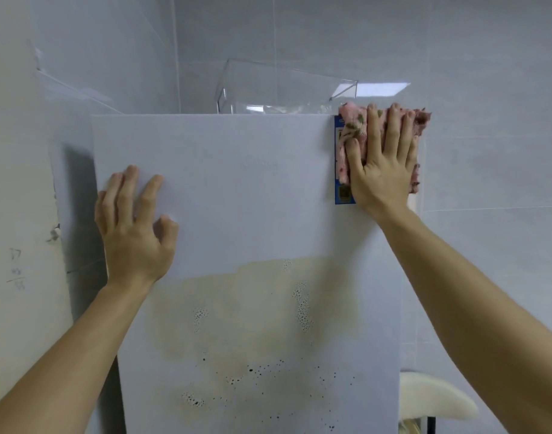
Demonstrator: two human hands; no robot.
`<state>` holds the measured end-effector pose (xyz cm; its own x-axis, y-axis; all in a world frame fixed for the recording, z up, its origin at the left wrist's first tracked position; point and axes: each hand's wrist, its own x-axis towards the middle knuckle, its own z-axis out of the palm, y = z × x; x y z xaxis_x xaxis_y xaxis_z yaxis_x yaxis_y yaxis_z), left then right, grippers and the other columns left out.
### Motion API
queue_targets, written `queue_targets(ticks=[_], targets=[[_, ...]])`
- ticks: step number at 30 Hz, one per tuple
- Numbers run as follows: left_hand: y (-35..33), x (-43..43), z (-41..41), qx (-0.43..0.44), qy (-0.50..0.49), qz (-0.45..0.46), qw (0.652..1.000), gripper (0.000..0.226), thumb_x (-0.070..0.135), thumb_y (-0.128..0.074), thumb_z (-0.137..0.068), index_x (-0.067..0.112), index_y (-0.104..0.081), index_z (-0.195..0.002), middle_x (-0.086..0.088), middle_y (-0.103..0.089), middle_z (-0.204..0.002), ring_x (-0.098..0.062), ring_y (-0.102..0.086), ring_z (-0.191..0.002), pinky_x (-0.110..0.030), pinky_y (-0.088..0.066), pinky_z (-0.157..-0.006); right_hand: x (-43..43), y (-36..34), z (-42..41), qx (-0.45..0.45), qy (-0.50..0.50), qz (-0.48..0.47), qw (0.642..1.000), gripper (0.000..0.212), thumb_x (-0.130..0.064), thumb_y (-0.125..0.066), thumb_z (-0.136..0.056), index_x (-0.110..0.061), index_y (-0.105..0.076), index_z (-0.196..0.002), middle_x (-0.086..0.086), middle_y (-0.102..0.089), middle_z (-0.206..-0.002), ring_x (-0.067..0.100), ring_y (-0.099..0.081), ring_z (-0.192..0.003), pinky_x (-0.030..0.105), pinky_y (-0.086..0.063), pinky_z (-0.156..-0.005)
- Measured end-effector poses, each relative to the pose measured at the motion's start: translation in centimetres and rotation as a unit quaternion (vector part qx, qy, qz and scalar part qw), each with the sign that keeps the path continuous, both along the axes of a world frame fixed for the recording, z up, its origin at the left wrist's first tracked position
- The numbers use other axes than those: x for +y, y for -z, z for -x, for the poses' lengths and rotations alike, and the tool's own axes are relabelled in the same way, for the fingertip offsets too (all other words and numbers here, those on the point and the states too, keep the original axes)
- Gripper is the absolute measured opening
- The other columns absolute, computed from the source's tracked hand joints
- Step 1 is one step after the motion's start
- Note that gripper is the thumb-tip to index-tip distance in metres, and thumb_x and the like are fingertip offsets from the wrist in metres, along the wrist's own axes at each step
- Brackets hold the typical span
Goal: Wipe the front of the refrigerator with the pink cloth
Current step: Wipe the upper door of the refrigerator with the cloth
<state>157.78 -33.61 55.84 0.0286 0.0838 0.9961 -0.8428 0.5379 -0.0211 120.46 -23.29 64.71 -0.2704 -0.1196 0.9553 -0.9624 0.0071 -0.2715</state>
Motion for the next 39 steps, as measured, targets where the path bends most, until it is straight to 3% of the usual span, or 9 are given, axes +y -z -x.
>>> queue_targets(ticks=[3,6,10,15,22,27,30,34,39], targets=[[0.1,0.2,-0.2,-0.003,0.001,-0.007,1.000,0.057,0.022,-0.051,-0.094,0.014,-0.052,-0.151,-0.016,-0.038,-0.164,-0.039,-0.031,-0.152,-0.057,-0.022,-0.125,-0.4,4.4,-0.6,0.014,0.028,0.031,0.999,0.068,-0.052,-0.032,-0.107,-0.024,-0.020,-0.168,0.011,-0.012,-0.176,0.030,-0.007,-0.163,0.055,-0.006,-0.131],[0.0,0.4,-0.4,-0.009,0.000,-0.021,1.000,0.058,0.023,-0.050,-0.095,0.015,-0.050,-0.153,-0.014,-0.036,-0.165,-0.038,-0.030,-0.153,-0.056,-0.022,-0.126,-0.6,11.2,-2.5,-0.008,-0.032,0.072,0.997,0.074,-0.044,-0.050,-0.102,-0.007,-0.028,-0.163,0.014,-0.018,-0.174,0.029,-0.011,-0.163,0.052,-0.005,-0.132],[0.4,0.6,-0.9,-0.026,-0.014,-0.044,0.999,0.056,0.025,-0.043,-0.101,0.016,-0.044,-0.157,-0.014,-0.030,-0.169,-0.037,-0.025,-0.156,-0.056,-0.020,-0.126,-0.9,16.4,-4.4,0.025,-0.054,0.048,0.997,0.065,-0.037,-0.052,-0.099,-0.007,-0.034,-0.155,0.009,-0.016,-0.174,0.028,-0.009,-0.163,0.051,-0.002,-0.132],[0.6,0.7,-1.4,-0.034,-0.012,-0.065,0.997,0.054,0.028,-0.032,-0.107,0.018,-0.040,-0.160,-0.012,-0.027,-0.171,-0.033,-0.022,-0.158,-0.053,-0.019,-0.128,-1.2,11.7,-5.1,0.054,-0.047,0.038,0.997,0.062,-0.040,-0.044,-0.105,-0.013,-0.034,-0.160,0.008,-0.018,-0.174,0.024,-0.008,-0.163,0.047,0.001,-0.132],[0.0,0.5,-4.0,-0.024,-0.023,-0.072,0.997,0.056,0.027,-0.037,-0.105,0.014,-0.039,-0.159,-0.013,-0.031,-0.169,-0.032,-0.025,-0.156,-0.050,-0.020,-0.126,-3.9,2.4,-12.4,0.082,-0.016,0.076,0.994,0.065,-0.044,-0.042,-0.107,-0.010,-0.035,-0.162,0.013,-0.025,-0.172,0.030,-0.018,-0.161,0.046,-0.003,-0.133],[0.7,0.0,-4.7,-0.042,-0.017,-0.058,0.997,0.056,0.025,-0.038,-0.103,0.010,-0.040,-0.158,-0.013,-0.032,-0.168,-0.032,-0.027,-0.156,-0.049,-0.022,-0.126,-5.2,8.8,-19.8,0.216,-0.063,0.031,0.974,0.065,-0.043,-0.049,-0.106,-0.011,-0.038,-0.161,0.011,-0.029,-0.171,0.032,-0.022,-0.160,0.054,-0.017,-0.130],[1.0,-0.1,-5.0,-0.044,-0.015,-0.049,0.998,0.057,0.021,-0.041,-0.101,0.008,-0.041,-0.157,-0.014,-0.034,-0.167,-0.032,-0.028,-0.156,-0.049,-0.023,-0.126,-5.1,13.8,-21.5,0.280,-0.092,-0.010,0.956,0.063,-0.046,-0.049,-0.108,-0.019,-0.037,-0.163,0.002,-0.027,-0.172,0.022,-0.018,-0.162,0.050,-0.018,-0.131],[0.9,-0.4,-5.5,-0.053,-0.005,-0.047,0.997,0.057,0.019,-0.040,-0.102,0.007,-0.040,-0.157,-0.012,-0.034,-0.167,-0.030,-0.027,-0.157,-0.050,-0.024,-0.127,-4.8,11.4,-20.0,0.309,-0.073,-0.027,0.948,0.066,-0.057,-0.051,-0.105,-0.027,-0.037,-0.162,-0.001,-0.026,-0.172,0.021,-0.017,-0.162,0.047,-0.012,-0.132],[1.2,-1.1,-7.1,-0.059,-0.017,-0.054,0.997,0.056,0.019,-0.041,-0.103,0.010,-0.039,-0.158,-0.014,-0.030,-0.169,-0.032,-0.023,-0.158,-0.056,-0.022,-0.127,-5.5,3.8,-19.9,0.228,0.003,0.033,0.973,0.060,-0.062,-0.042,-0.106,-0.035,-0.041,-0.160,0.005,-0.025,-0.173,0.043,-0.013,-0.160,0.057,0.009,-0.128]])
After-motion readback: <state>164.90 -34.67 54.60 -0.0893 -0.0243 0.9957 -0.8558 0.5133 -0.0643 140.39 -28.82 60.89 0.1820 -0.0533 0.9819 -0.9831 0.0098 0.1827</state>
